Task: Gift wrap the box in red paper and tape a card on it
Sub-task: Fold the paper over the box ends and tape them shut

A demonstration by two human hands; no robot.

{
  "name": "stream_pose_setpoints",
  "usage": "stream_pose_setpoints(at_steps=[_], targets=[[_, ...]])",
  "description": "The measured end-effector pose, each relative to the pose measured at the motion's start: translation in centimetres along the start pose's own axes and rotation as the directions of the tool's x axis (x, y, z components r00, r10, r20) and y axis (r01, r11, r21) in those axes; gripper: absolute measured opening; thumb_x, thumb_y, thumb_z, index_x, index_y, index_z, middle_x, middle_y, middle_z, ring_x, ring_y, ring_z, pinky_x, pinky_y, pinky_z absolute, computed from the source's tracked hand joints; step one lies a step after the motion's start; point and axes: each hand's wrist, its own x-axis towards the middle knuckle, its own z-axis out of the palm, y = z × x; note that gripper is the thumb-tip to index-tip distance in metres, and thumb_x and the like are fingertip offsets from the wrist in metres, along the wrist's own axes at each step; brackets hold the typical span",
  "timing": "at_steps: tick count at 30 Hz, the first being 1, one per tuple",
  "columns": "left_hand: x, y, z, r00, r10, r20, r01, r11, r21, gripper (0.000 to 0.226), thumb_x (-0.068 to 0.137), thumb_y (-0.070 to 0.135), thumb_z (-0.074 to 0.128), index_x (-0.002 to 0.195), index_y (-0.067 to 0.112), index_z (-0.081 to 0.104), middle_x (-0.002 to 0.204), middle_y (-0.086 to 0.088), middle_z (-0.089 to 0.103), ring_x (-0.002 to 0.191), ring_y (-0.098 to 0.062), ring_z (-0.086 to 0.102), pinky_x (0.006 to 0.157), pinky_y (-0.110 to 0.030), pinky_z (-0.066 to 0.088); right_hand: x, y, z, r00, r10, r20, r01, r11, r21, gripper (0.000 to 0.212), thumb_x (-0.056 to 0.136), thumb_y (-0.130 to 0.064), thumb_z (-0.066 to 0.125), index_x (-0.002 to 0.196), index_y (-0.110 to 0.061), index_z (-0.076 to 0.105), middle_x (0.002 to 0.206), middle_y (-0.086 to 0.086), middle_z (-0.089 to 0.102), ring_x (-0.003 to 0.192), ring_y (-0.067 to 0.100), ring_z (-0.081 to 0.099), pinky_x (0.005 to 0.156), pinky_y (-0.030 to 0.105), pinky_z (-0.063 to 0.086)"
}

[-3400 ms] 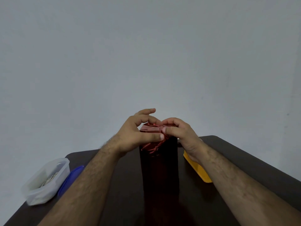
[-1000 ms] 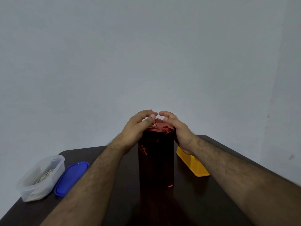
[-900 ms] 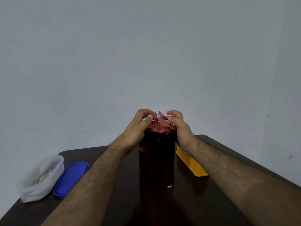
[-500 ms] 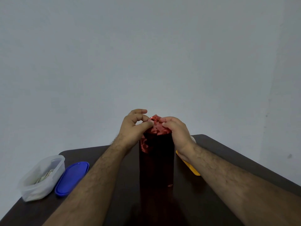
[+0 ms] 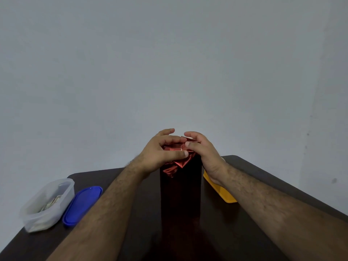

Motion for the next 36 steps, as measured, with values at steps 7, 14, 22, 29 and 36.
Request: stream_pose_setpoints(at_steps=[7,14,22,29,36], targets=[[-0.3,0.2,0.2,1.000,-0.030,0.008,0.031,0.998,-0.048,0.045,0.073,0.037,0.084,0.118,0.041,0.081,0.153,0.013,0.047,0.137,-0.004,0.053,0.108,-0.033,0.052,-0.7,-0.1,-0.9,0.993,0.050,-0.106,-0.052,0.999,-0.016,0.045,0.087,-0.058,0.055,0.123,-0.036,0.071,0.124,-0.003,0.072,0.114,0.023,0.069,0.089,0.039,0.057],[0.0,0.0,0.4,0.999,-0.003,0.046,0.013,0.976,-0.219,0.062,0.085,0.026,0.066,0.146,0.036,0.057,0.138,0.006,0.067,0.122,-0.013,0.068,0.098,-0.028,0.057,-0.4,-0.5,-1.5,0.968,-0.140,-0.209,0.118,0.987,-0.111,0.024,0.090,-0.033,0.068,0.103,-0.020,0.083,0.123,0.000,0.071,0.118,0.017,0.066,0.097,0.043,0.056],[0.5,-0.5,0.6,0.994,-0.070,-0.083,0.046,0.963,-0.265,0.034,0.077,0.023,0.062,0.110,0.021,0.063,0.142,0.007,0.063,0.125,-0.010,0.063,0.090,-0.022,0.050,0.0,-1.4,0.3,0.976,-0.076,-0.202,0.081,0.997,0.018,0.017,0.103,-0.008,0.059,0.111,-0.005,0.073,0.106,0.006,0.078,0.092,0.011,0.074,0.076,0.021,0.058],[0.6,0.0,0.6,0.981,-0.028,-0.192,0.012,0.996,-0.087,0.027,0.070,0.032,0.074,0.093,0.024,0.086,0.141,0.014,0.057,0.130,0.006,0.054,0.107,-0.027,0.047,-0.3,-1.0,0.2,0.976,-0.056,-0.208,0.064,0.997,0.034,0.018,0.098,0.000,0.060,0.110,-0.007,0.071,0.088,-0.004,0.078,0.079,0.009,0.073,0.065,0.022,0.058],[0.3,-0.1,0.5,0.988,-0.027,-0.153,0.021,0.999,-0.039,0.033,0.072,0.038,0.072,0.102,0.032,0.085,0.146,0.012,0.053,0.137,0.003,0.050,0.107,-0.031,0.049,0.1,-0.6,0.3,0.970,-0.127,-0.208,0.122,0.992,-0.037,0.016,0.091,-0.004,0.070,0.100,-0.012,0.080,0.115,0.007,0.075,0.102,0.019,0.074,0.080,0.028,0.061]])
